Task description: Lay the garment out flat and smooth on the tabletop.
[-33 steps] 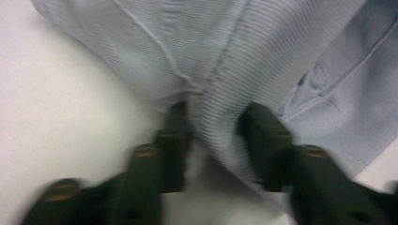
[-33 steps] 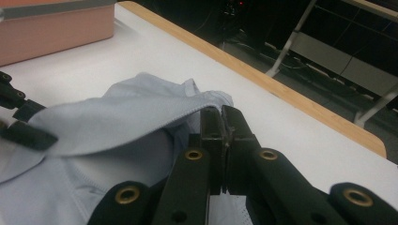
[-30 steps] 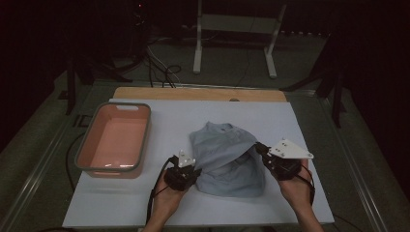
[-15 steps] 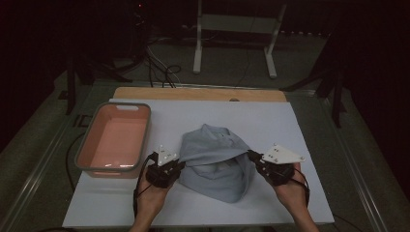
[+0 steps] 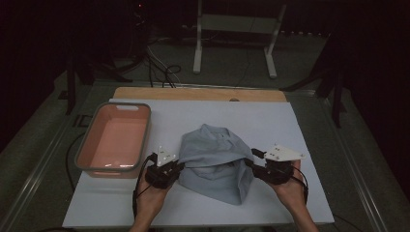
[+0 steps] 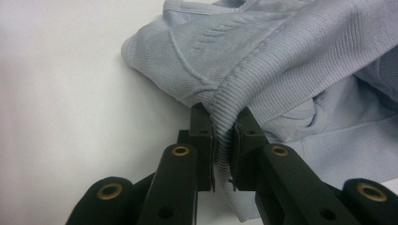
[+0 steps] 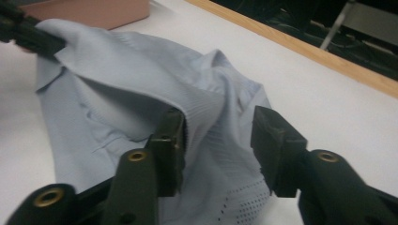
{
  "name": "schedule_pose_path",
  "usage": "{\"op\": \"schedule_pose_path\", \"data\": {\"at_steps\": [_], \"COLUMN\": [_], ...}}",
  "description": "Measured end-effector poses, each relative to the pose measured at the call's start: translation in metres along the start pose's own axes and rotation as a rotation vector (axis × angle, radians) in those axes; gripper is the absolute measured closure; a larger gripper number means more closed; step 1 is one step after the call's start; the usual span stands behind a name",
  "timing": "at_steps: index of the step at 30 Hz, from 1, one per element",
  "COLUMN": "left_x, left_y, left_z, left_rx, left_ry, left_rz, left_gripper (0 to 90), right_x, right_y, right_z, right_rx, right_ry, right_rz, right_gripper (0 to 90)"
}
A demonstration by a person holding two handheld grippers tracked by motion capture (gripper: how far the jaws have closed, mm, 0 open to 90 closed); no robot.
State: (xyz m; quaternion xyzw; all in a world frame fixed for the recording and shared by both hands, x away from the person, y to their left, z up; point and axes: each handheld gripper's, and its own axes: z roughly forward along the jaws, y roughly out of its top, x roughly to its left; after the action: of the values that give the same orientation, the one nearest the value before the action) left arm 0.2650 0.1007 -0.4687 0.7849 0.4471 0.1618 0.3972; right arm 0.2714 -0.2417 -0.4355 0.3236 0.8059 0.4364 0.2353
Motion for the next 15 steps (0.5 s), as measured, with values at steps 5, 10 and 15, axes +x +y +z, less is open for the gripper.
{"op": "schedule_pose_path", "data": {"at_steps": [5, 10, 15], "left_x": [0.0013, 0.0030, 0.0036], "left_y": [0.0003, 0.0004, 0.0006], "left_z": [-0.0001, -0.0007, -0.0006], "left_rx": [0.000, 0.000, 0.002], "left_ry": [-0.002, -0.001, 0.002], "left_rz": [-0.003, -0.006, -0.009], "left_gripper": [82.7, 82.7, 82.6], "right_x": [-0.0054, -0.0069, -0.0107], "right_y": [-0.0050, -0.0073, -0.0065], "right_z": [0.0050, 0.0038, -0.0017], "right_rx": [0.025, 0.017, -0.019], "right_ry": [-0.011, 0.008, 0.000], "right_rz": [0.034, 0.053, 0.067], "right_gripper": [47.5, 45.7, 45.8]}}
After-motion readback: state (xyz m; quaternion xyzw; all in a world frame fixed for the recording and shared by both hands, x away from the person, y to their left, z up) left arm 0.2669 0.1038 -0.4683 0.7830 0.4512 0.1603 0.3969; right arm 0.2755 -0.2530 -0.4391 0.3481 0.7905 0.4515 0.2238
